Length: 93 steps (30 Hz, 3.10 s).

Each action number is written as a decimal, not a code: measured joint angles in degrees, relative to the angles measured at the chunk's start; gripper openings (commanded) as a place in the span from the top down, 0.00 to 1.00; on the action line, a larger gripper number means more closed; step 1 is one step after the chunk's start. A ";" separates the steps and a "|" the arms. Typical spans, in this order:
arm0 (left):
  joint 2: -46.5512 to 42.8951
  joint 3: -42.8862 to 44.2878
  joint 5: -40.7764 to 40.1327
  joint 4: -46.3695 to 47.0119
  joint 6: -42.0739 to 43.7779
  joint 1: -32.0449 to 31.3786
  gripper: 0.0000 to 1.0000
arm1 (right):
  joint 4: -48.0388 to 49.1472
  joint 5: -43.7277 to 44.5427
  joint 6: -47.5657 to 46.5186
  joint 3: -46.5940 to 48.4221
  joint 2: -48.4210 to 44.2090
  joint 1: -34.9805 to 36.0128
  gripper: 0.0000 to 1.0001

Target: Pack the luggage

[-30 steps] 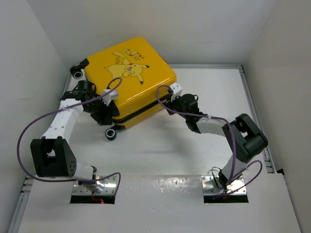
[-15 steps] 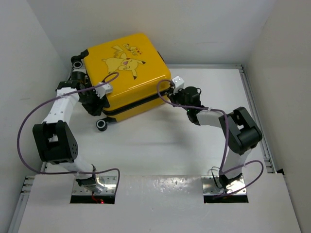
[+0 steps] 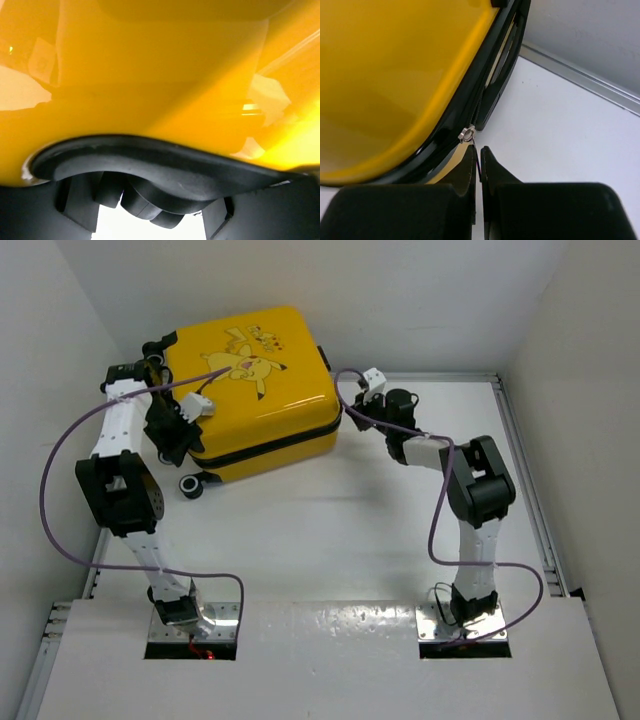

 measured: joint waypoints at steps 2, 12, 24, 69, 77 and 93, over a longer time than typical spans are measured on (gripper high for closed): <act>-0.28 -0.33 0.02 0.13 -0.42 -0.22 1.00 | 0.55 -1.81 1.66 4.33 3.69 -0.76 1.00; -7.56 -9.20 3.41 9.11 -3.58 -0.35 1.00 | 6.27 -3.63 15.19 34.80 27.47 -1.84 1.00; -11.30 -13.57 3.41 12.96 -8.09 -1.42 0.23 | 6.91 8.24 22.58 61.00 45.86 0.68 0.58; -12.76 -17.99 16.55 22.16 -17.51 5.46 0.15 | 4.15 -14.36 79.93 38.10 35.21 -4.39 1.00; -9.57 -16.09 19.80 38.12 -24.46 11.21 0.11 | 11.30 -15.74 74.31 -2.99 10.12 -4.68 1.00; -26.67 -28.76 37.16 61.44 -35.91 12.79 0.15 | -18.97 -9.22 30.36 -36.11 -47.34 15.43 0.75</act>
